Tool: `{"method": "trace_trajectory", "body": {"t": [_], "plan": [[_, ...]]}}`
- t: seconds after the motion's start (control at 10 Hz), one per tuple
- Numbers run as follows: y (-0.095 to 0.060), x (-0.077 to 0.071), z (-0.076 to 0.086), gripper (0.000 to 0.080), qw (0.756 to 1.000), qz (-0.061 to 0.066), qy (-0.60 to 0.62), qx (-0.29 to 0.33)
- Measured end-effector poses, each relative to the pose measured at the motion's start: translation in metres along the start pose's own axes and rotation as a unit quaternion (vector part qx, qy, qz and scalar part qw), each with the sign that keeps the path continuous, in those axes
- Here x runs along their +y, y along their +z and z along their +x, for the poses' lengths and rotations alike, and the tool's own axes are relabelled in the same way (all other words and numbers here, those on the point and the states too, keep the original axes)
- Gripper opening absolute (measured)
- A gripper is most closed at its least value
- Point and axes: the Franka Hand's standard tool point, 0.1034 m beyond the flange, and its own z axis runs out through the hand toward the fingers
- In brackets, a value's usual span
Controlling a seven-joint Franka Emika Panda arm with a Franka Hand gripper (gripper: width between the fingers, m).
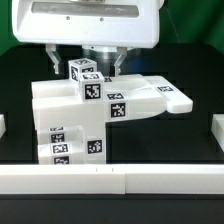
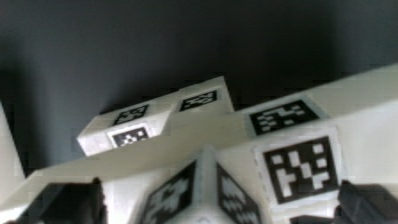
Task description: Assemble chair
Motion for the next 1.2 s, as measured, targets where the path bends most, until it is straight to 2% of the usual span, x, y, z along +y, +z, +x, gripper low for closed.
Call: {"method": "trace_trajectory", "body": {"t": [0.4,0.8,1.1,1.2], "plan": [[0.0001,0.003,-0.0003,0.0649,0.992,-0.003,-0.123,-0.001],[0.0002,0.0066,-0.0005,0.0649,0.969,-0.005,-0.248,-0.003],[0.0004,0.0079,-0.0007,0.0649,0.964,-0.007,-0.265,-0.004],[0.0004,0.0079,-0.0007,0.0526,0.964,-0.007,-0.265,-0.004]]}}
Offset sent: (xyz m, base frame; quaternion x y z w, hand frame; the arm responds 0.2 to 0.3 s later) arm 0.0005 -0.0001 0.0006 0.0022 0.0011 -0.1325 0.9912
